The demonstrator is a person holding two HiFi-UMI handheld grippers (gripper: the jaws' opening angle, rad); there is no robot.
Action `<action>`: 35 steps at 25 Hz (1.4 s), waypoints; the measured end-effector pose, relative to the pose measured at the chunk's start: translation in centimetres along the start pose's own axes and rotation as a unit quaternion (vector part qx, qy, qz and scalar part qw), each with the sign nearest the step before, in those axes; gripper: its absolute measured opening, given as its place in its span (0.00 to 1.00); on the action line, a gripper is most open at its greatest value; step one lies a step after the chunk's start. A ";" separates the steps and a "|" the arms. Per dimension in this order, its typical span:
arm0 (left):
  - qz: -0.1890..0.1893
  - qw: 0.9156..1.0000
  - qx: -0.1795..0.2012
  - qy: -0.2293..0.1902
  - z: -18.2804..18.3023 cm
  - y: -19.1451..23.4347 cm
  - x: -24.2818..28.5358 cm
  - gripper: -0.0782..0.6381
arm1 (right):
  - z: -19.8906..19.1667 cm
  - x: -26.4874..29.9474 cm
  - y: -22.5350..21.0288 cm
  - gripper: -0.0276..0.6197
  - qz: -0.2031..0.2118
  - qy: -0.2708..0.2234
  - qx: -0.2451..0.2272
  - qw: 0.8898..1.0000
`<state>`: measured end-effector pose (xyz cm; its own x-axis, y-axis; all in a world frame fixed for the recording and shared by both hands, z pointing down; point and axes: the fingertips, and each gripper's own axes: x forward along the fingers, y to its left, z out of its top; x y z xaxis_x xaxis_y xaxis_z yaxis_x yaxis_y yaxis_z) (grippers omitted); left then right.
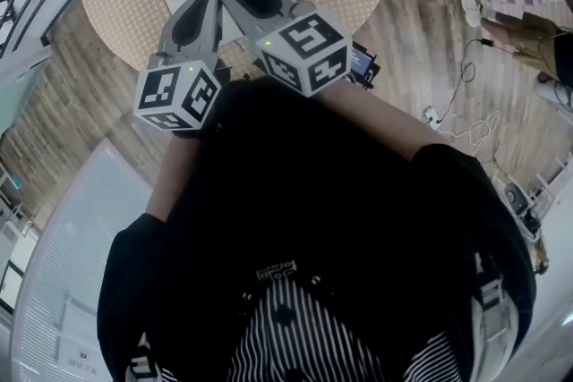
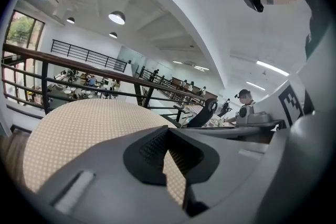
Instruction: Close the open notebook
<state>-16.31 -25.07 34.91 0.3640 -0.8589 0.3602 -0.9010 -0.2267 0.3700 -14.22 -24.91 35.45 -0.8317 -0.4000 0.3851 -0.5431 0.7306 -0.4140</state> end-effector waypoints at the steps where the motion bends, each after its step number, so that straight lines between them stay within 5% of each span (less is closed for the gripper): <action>1: -0.002 1.000 -0.003 0.003 -0.3 0.0 0.3 0.11 | -0.3 0.1 -0.3 0.05 -0.001 0.003 0.003 1.000; 15: -0.027 0.998 -0.043 0.033 -3.2 1.4 2.7 0.11 | -2.5 1.7 -2.7 0.05 -0.027 0.042 0.014 0.999; 24: -0.041 0.996 -0.019 0.074 -5.6 2.5 4.5 0.11 | -4.3 3.4 -4.7 0.05 -0.043 0.070 0.018 0.996; 35: -0.042 0.993 -0.042 0.102 -9.3 3.6 6.9 0.11 | -7.6 4.6 -8.0 0.05 -0.066 0.106 0.035 0.992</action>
<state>-14.86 -27.58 46.72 0.4855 -0.7253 0.4882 -0.8456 -0.2479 0.4727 -12.83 -28.34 46.83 -0.7138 -0.3588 0.6014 -0.6584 0.6366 -0.4016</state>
